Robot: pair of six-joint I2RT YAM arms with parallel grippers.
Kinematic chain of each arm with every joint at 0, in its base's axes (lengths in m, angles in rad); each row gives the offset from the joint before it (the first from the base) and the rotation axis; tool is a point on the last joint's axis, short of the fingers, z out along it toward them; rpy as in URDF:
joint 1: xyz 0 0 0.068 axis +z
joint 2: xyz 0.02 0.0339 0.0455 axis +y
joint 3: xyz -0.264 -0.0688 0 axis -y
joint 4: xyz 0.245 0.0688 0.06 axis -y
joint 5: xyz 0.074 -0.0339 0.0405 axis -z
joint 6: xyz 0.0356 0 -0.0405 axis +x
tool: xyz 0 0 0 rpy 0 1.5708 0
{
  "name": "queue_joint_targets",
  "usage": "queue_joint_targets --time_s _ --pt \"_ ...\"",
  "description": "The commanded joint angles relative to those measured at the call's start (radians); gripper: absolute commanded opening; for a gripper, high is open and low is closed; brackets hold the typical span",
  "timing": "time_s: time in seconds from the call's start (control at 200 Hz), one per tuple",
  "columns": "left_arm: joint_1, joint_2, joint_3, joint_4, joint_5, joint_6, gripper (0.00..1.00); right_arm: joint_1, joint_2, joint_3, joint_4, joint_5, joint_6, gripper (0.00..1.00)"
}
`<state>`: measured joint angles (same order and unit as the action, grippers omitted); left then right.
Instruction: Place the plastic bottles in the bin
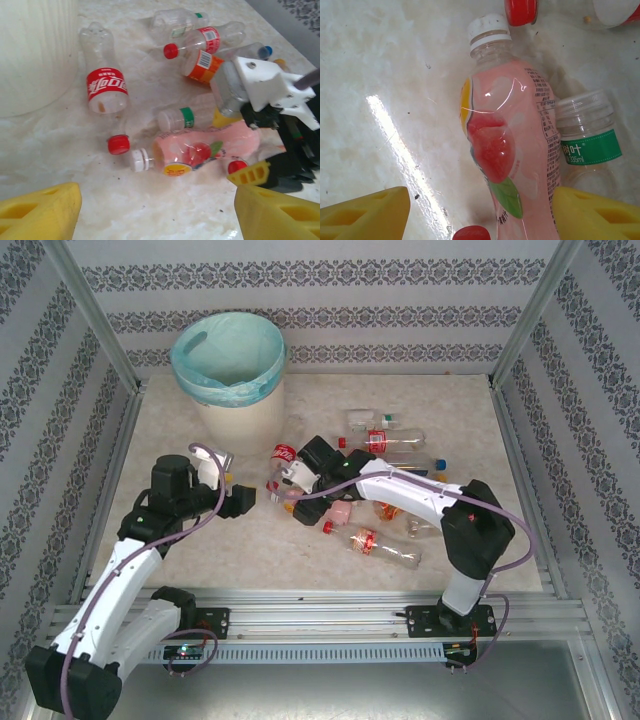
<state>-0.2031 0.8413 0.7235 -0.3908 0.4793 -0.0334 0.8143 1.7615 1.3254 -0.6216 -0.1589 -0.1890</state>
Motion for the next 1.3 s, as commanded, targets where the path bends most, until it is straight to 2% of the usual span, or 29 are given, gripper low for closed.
queue_joint_targets --time_s 0.0,0.44,0.859,1.299 --pt "-0.007 0.005 -0.01 0.058 -0.064 -0.006 0.82 0.002 0.044 0.046 -0.05 0.023 -0.026 0.76" --pt "-0.007 -0.006 -0.019 0.055 -0.118 0.003 0.86 0.003 0.138 0.115 -0.087 0.143 -0.025 0.8" --pt "-0.008 -0.007 -0.016 0.06 -0.137 0.003 0.86 0.01 0.202 0.108 -0.076 0.138 -0.055 0.78" --pt "-0.007 -0.018 -0.017 0.061 -0.154 0.003 0.86 0.011 0.269 0.146 -0.074 0.146 -0.078 0.7"
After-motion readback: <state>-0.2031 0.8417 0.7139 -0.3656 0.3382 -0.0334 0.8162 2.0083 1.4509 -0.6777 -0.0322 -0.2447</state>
